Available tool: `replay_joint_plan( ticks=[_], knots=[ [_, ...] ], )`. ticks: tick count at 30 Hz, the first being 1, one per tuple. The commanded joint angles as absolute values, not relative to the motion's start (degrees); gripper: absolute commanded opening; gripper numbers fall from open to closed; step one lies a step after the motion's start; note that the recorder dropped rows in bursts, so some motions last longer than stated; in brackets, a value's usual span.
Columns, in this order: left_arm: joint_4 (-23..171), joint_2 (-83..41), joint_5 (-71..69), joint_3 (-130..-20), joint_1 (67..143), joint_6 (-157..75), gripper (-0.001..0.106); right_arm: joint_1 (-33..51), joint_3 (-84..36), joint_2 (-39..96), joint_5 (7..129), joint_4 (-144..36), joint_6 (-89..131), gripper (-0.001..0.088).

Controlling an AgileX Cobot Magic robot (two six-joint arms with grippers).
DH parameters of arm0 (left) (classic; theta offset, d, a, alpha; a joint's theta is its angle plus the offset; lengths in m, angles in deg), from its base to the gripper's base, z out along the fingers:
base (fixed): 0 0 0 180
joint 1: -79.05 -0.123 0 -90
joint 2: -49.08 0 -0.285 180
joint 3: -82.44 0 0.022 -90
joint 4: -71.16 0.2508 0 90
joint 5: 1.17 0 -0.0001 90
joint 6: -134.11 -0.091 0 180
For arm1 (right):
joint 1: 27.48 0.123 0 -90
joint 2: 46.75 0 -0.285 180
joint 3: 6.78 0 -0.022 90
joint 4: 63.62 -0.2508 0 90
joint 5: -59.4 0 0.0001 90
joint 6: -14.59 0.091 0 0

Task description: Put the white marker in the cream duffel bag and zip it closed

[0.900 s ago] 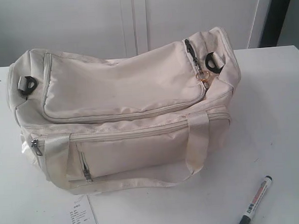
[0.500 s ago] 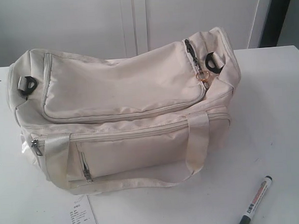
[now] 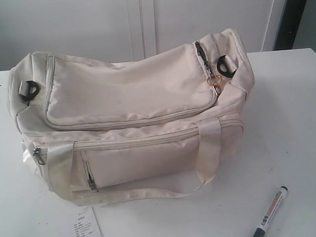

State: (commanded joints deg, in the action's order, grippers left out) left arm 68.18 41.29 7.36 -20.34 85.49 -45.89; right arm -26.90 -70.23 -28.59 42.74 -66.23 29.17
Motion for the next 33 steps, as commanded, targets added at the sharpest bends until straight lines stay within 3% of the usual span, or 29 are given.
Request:
replay_joint_plan(
  ticks=[11,23,33],
  knots=[
    [68.01,41.29,7.47,-20.34,85.49,-45.53,0.0,-26.9,-55.58,-12.49,53.49,-63.62,26.4,0.0],
    [68.02,41.29,7.57,-20.34,85.49,-44.17,0.0,-26.9,-39.63,1.84,77.47,-63.98,20.16,0.0],
    [68.02,41.29,7.57,-20.34,85.49,-44.04,0.0,-26.9,-26.42,16.07,97.08,-81.54,-1.05,0.0]
  ],
)
